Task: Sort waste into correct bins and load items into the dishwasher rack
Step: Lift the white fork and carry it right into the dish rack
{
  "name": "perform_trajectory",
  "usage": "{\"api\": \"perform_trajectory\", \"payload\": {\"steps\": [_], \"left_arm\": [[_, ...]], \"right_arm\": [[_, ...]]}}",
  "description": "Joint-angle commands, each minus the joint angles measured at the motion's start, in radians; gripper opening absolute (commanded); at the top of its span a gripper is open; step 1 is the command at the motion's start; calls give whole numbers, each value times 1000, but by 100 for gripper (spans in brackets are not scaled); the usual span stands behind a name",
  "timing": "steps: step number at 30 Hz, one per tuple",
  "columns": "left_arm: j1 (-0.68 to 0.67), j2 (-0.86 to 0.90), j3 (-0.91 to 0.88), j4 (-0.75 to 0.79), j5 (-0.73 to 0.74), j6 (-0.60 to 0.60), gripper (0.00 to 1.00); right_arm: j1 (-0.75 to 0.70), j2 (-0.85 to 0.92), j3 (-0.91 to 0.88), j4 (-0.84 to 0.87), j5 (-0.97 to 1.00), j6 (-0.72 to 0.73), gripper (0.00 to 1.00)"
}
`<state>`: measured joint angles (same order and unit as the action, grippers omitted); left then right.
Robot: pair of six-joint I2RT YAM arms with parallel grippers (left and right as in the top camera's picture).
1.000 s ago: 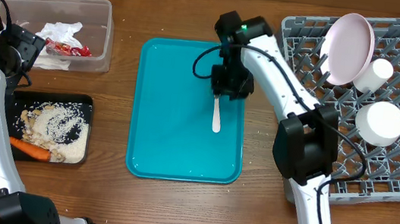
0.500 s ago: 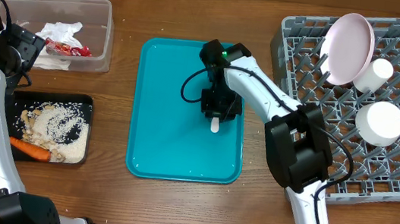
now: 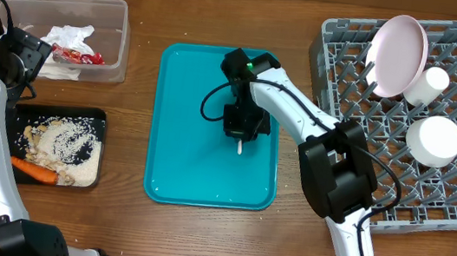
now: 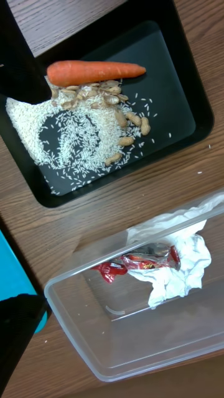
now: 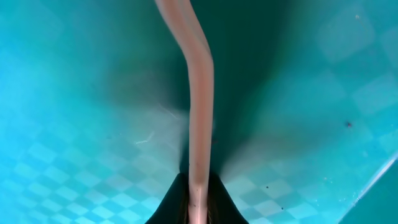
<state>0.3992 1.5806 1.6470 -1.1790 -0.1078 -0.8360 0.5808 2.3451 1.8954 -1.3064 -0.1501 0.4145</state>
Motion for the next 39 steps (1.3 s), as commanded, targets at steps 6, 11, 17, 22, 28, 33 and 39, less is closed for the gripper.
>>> {"api": "perform_trajectory", "payload": {"steps": [6, 11, 17, 22, 28, 33, 39], "left_arm": [[0, 3, 7, 2, -3, -10, 100], [0, 3, 7, 2, -3, -10, 100], [0, 3, 7, 2, -3, -10, 100], [0, 3, 7, 2, -3, -9, 100], [0, 3, 7, 2, -3, -10, 100], [0, 3, 7, 2, -3, -9, 100], [0, 3, 7, 2, -3, -10, 100]], "right_arm": [[-164, -51, 288, -199, 40, -155, 4], [-338, -84, 510, -311, 41, -348, 4], [-533, -73, 545, -285, 40, -504, 4], [-571, -44, 544, -257, -13, -603, 5], [-552, -28, 476, -197, -9, -602, 24], [-542, -28, 460, -191, -9, -563, 73], [-542, -73, 488, -252, -10, -383, 70]]}}
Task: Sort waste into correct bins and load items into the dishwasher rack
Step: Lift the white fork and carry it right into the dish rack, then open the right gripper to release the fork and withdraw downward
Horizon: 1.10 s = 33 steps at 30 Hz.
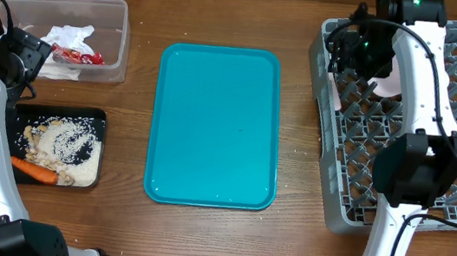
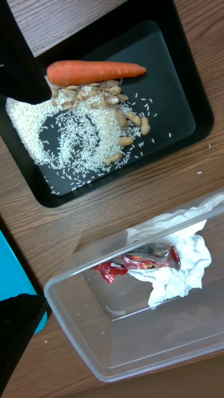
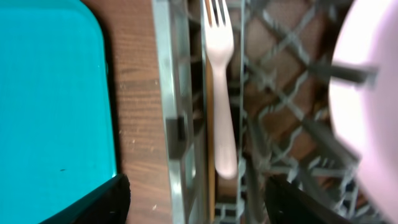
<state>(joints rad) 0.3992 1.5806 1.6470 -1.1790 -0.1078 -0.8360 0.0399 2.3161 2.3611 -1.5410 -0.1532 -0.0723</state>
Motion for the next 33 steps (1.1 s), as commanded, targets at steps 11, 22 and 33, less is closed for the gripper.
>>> {"api": "perform_trajectory", "payload": {"steps": [11, 22, 33], "left_arm": [[0, 3, 7, 2, -3, -9, 100], [0, 3, 7, 2, -3, -9, 100], [0, 3, 7, 2, -3, -10, 100]], "right_arm": [[9, -454, -148, -153, -4, 267, 56], [43, -957, -964, 148, 129, 476, 100], [43, -977, -1106, 146, 65, 548, 100]]}}
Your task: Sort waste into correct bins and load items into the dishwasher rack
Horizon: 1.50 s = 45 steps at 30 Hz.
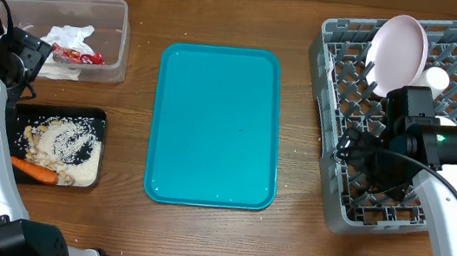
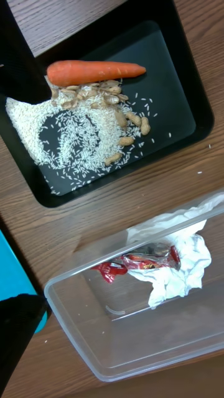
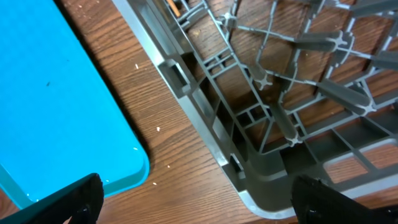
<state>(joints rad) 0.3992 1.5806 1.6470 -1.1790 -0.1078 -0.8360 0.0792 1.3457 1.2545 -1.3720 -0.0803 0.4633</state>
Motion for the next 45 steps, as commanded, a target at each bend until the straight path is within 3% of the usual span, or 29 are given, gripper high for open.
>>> {"api": "perform_trajectory", "payload": {"steps": [1, 6, 11, 13, 16, 19, 22, 24, 29, 36, 40, 45], "left_arm": [[0, 3, 7, 2, -3, -10, 100], [0, 3, 7, 2, -3, -10, 100], [0, 3, 7, 2, -3, -10, 100], [0, 3, 7, 2, -3, -9, 100], [0, 3, 7, 2, -3, -9, 100], [0, 3, 7, 2, -3, -9, 100], [0, 3, 7, 2, -3, -10, 100], [0, 3, 7, 2, -3, -9, 100], [0, 3, 7, 2, -3, -10, 100], [0, 3, 7, 2, -3, -9, 100], [0, 3, 7, 2, -3, -10, 100], [0, 3, 7, 2, -3, -10, 100]], "right_arm": [[4, -6, 1, -29, 12, 8, 100], [5, -6, -1, 27, 9, 1, 100], [6, -59, -110, 290, -74, -91, 100], [6, -157, -263, 470, -137, -180, 100], [4, -325, -491, 712, -151, -183, 100], [4, -617, -845, 1172, -213, -184, 100], [4, -834, -1070, 1435, -220, -184, 100], [4, -932, -1152, 1520, -222, -205, 100], [-8, -1112, -1247, 1549, -210, -229, 100], [-123, -1330, -1247, 1312, -219, -256, 100], [-155, -1343, -1246, 1312, -211, -298, 100], [-155, -1343, -1246, 1309, -193, -447, 100]]}}
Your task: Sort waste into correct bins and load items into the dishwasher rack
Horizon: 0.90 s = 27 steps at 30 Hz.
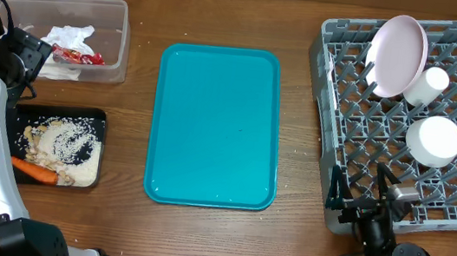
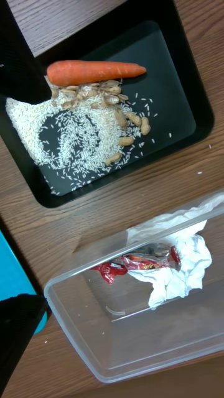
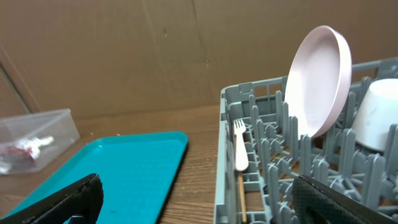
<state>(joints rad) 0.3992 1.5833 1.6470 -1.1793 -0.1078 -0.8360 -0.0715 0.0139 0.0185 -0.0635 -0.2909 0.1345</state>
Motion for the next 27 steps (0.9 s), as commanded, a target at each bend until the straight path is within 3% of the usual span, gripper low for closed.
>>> {"api": "perform_trajectory", "payload": {"steps": [1, 27], "left_arm": [[0, 0, 7, 2, -3, -10, 100], [-14, 3, 7, 2, -3, -10, 100]], "right_arm": [[-5, -11, -10, 0, 27, -128, 100], [-5, -11, -10, 2, 10, -138, 100]]}}
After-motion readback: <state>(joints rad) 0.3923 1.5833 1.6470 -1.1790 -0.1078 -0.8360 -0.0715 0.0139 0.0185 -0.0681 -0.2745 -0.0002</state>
